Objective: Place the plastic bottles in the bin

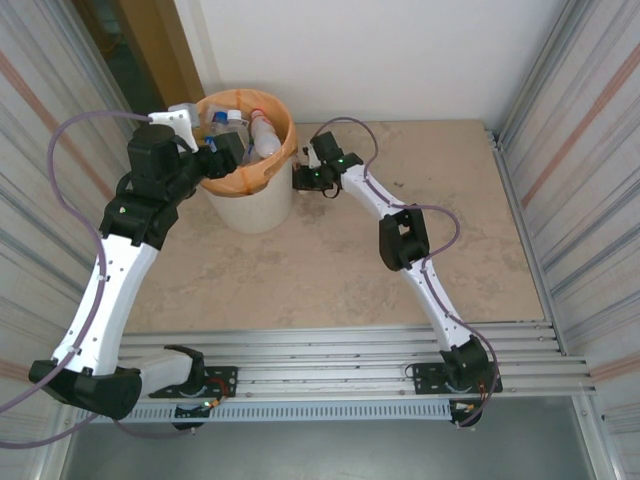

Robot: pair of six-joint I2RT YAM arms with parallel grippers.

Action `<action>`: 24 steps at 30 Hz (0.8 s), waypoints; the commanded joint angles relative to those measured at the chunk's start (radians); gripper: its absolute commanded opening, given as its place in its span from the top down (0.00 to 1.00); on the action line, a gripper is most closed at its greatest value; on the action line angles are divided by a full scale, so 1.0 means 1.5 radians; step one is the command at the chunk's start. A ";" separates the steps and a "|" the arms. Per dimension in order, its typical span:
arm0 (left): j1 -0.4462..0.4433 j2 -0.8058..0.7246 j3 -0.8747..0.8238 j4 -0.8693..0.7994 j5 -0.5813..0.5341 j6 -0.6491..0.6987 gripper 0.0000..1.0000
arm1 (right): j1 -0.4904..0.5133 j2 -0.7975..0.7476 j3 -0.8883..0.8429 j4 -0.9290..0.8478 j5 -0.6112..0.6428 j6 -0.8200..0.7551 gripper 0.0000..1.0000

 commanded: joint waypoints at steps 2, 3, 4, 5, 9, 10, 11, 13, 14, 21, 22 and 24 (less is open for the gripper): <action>-0.003 -0.015 -0.010 0.011 -0.008 -0.010 0.18 | 0.017 -0.042 -0.066 -0.130 0.086 -0.059 0.60; -0.003 -0.016 -0.012 0.011 -0.010 -0.010 0.18 | 0.020 -0.058 -0.092 -0.124 0.093 -0.064 0.60; -0.003 -0.017 -0.013 0.012 -0.010 -0.012 0.18 | 0.021 -0.067 -0.112 -0.114 0.097 -0.069 0.60; -0.003 -0.018 -0.014 0.014 -0.012 -0.012 0.18 | 0.021 -0.077 -0.129 -0.107 0.100 -0.072 0.60; -0.003 -0.019 -0.016 0.016 -0.012 -0.013 0.18 | 0.019 -0.078 -0.136 -0.106 0.102 -0.083 0.52; -0.003 -0.019 -0.016 0.015 -0.012 -0.013 0.18 | 0.019 -0.077 -0.135 -0.106 0.101 -0.085 0.52; -0.003 -0.021 -0.015 0.015 -0.013 -0.013 0.18 | 0.019 -0.075 -0.135 -0.104 0.100 -0.086 0.51; -0.003 -0.022 -0.016 0.016 -0.014 -0.013 0.18 | 0.017 -0.072 -0.133 -0.099 0.096 -0.086 0.50; -0.003 -0.021 -0.016 0.016 -0.017 -0.013 0.18 | 0.016 -0.071 -0.133 -0.096 0.093 -0.086 0.52; -0.003 -0.018 -0.015 0.014 -0.013 -0.014 0.18 | 0.013 -0.096 -0.154 -0.094 0.104 -0.084 0.80; -0.003 -0.019 -0.014 0.013 -0.013 -0.016 0.17 | 0.011 -0.113 -0.173 -0.086 0.107 -0.081 0.82; -0.003 -0.020 -0.013 0.012 -0.012 -0.017 0.17 | 0.009 -0.155 -0.223 -0.061 0.113 -0.073 0.89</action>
